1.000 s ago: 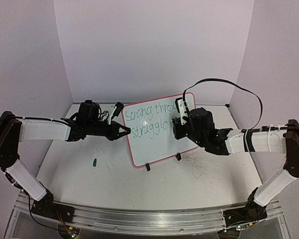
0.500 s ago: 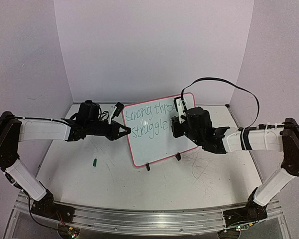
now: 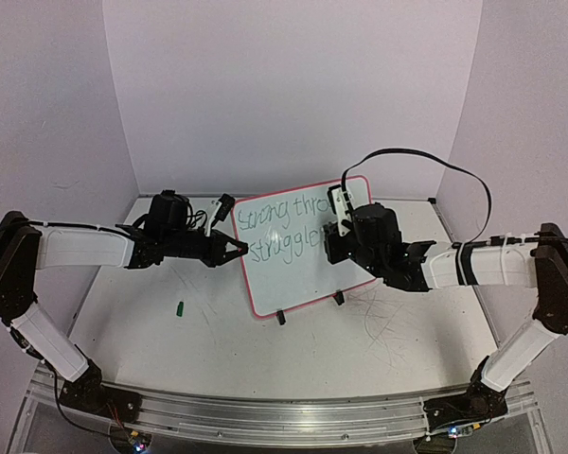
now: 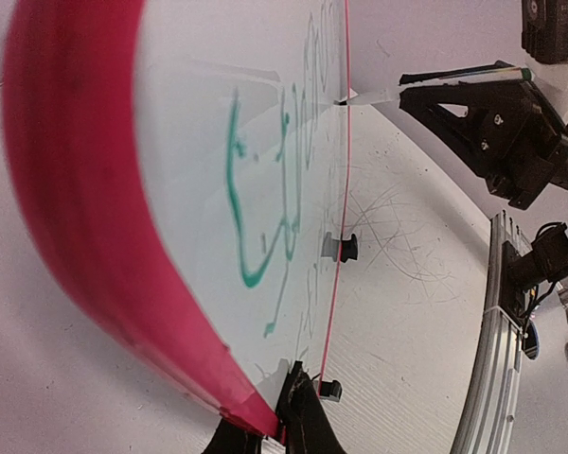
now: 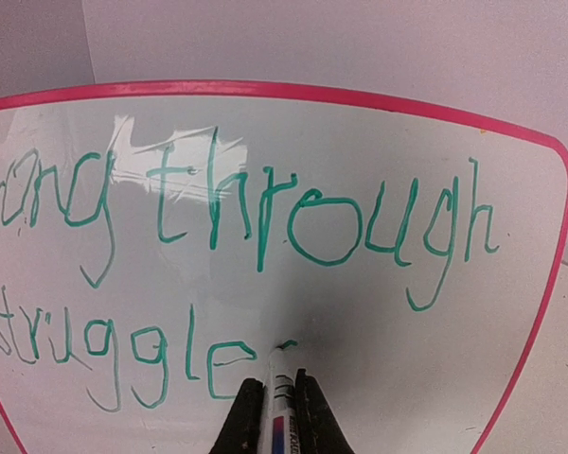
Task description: Write a sentence on the whiteboard
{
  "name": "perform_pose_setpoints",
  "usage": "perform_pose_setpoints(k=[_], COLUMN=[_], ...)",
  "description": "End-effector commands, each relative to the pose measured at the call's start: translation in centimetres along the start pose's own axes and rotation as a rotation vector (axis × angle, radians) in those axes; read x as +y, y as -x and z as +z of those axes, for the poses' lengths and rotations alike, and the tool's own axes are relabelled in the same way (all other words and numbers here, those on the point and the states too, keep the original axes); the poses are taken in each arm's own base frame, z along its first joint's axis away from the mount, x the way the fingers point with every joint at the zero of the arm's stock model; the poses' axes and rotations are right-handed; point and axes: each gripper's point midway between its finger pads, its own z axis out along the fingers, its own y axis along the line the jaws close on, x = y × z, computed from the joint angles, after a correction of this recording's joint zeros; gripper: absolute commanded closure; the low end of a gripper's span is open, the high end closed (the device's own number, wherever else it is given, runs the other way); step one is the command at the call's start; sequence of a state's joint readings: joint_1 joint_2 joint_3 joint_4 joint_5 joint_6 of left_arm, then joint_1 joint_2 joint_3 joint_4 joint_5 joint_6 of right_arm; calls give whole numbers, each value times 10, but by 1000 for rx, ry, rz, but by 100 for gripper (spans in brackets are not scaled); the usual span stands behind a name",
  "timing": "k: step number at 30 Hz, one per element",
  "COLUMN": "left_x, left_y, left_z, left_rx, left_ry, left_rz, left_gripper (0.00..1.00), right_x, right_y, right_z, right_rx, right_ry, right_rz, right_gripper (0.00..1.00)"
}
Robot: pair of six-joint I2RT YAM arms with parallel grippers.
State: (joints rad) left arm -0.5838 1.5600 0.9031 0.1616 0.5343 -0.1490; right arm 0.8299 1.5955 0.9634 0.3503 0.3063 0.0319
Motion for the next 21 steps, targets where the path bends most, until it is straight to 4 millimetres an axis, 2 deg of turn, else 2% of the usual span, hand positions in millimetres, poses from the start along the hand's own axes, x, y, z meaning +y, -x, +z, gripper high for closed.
perform_pose_setpoints(k=[1, 9, 21], left_x=[49, 49, 49], left_y=[-14, -13, -12], left_z=[-4, -4, -4], left_rx=[50, 49, 47], left_ry=[236, 236, 236], left_rz=[67, 66, 67], left_gripper=[100, 100, 100], right_x=[5, -10, -17], right_y=[0, -7, -13], right_z=[0, -4, -5], right_rx=[10, 29, 48], right_ry=[25, -49, -91], right_rz=[18, 20, 23], right_gripper=[100, 100, 100])
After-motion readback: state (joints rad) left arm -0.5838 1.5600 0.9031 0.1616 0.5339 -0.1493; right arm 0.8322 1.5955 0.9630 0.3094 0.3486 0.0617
